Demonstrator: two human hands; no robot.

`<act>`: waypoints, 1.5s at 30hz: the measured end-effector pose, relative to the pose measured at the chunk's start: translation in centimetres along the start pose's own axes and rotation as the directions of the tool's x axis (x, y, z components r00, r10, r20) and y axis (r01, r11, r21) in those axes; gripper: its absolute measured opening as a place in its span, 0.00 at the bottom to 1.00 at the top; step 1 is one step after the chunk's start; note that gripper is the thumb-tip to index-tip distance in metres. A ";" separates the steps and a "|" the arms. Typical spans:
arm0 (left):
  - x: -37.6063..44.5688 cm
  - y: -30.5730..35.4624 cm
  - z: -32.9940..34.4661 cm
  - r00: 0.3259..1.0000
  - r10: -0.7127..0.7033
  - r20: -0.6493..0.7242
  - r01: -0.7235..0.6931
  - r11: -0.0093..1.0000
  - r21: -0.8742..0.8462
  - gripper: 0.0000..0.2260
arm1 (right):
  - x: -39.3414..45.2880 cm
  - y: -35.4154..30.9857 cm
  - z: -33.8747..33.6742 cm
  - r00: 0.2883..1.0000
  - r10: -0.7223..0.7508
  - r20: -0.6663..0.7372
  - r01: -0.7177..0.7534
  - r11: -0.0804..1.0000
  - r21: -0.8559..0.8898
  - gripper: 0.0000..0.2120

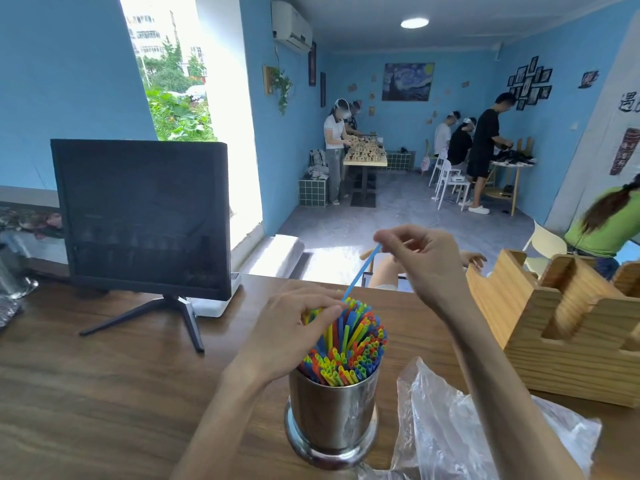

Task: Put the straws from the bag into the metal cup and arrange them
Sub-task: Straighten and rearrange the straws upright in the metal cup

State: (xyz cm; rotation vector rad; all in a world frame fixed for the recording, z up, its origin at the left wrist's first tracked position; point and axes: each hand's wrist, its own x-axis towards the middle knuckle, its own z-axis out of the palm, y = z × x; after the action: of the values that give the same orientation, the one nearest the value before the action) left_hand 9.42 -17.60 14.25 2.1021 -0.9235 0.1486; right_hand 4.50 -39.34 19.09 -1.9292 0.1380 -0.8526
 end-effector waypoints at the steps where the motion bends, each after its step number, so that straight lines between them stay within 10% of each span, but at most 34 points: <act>1: -0.1 -0.3 0.2 0.999 -0.029 0.037 0.028 0.999 0.016 0.09 | 0.1 -0.3 -0.3 0.998 -0.018 -0.056 0.021 0.998 0.051 0.07; 5: -0.1 -0.8 -0.1 0.992 -0.050 0.113 0.058 0.996 -0.067 0.10 | 0.1 -1.0 -0.7 0.975 -0.047 -0.215 0.102 0.963 0.248 0.08; 8: 0.1 -0.5 -0.2 0.993 -0.087 -0.079 0.074 0.985 -0.153 0.06 | -0.5 -1.0 -0.3 0.971 -0.024 -0.239 0.114 0.921 0.371 0.08; 12: 0.9 0.9 -0.5 0.956 -0.228 -0.186 0.167 0.940 -0.296 0.21 | -2.3 -0.6 0.5 0.999 -0.028 -0.035 0.041 0.883 0.468 0.09; 18: 1.8 2.9 -2.4 0.902 -0.309 -0.301 -0.023 0.662 -0.750 0.11 | -4.5 1.3 1.5 0.912 -0.072 0.404 0.002 0.985 0.172 0.04; 24: 1.3 3.8 -2.5 0.908 -0.086 -0.410 -0.155 0.840 -0.520 0.32 | -2.4 3.3 1.9 0.959 0.012 0.282 0.009 0.997 -0.073 0.07; 28: 0.9 3.2 -2.4 0.952 -0.020 -0.306 -0.100 0.923 -0.372 0.40 | -1.2 4.7 3.0 0.872 0.215 0.439 -0.122 0.966 -0.230 0.13; 37: 0.4 1.1 -1.1 0.975 0.042 -0.216 -0.048 0.999 -0.022 0.03 | -0.7 4.8 3.5 0.889 0.215 0.405 -0.118 0.961 -0.251 0.15; 45: 0.9 0.4 -1.1 0.997 -0.080 -0.021 0.076 0.989 -0.129 0.08 | -0.2 1.4 2.0 0.975 0.108 0.192 -0.068 0.978 -0.199 0.13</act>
State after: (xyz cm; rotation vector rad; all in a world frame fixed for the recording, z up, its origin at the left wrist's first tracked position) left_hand 9.99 -17.44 15.63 2.0091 -0.8127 0.0739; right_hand 5.96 -38.50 17.33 -2.1611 0.1881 -0.5970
